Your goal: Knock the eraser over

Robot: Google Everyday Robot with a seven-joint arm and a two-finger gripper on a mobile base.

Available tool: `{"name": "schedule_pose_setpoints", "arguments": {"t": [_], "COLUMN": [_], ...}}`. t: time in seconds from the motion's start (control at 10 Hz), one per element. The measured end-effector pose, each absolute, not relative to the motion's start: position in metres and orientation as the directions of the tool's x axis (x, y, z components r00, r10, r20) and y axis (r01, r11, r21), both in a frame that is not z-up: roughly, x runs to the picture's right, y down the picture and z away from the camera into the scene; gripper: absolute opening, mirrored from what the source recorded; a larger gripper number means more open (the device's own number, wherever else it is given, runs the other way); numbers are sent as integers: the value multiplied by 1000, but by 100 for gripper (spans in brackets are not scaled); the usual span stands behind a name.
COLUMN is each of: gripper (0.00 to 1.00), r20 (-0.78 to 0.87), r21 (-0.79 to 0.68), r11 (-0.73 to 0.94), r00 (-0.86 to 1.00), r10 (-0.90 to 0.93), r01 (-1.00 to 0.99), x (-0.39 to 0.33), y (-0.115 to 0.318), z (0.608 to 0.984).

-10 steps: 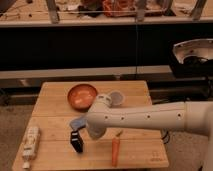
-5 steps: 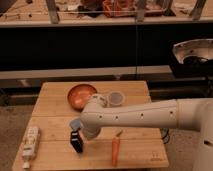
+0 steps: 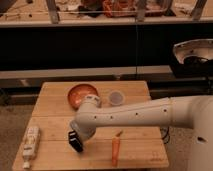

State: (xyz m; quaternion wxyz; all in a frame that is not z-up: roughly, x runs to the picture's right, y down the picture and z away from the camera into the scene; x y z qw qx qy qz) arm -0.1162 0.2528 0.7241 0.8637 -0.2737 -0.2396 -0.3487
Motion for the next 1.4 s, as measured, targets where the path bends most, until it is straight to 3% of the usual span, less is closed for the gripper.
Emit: {"name": "schedule_pose_setpoints", "arguments": {"t": [0.8, 1.4], "gripper": [0, 0], "r20": [653, 706], "r21": [-259, -202], "r11": [588, 537], "r00": [588, 502], "r10": [-478, -499], "r01": [766, 819], "x": [-154, -173], "y": [255, 283], "z": [719, 701]}}
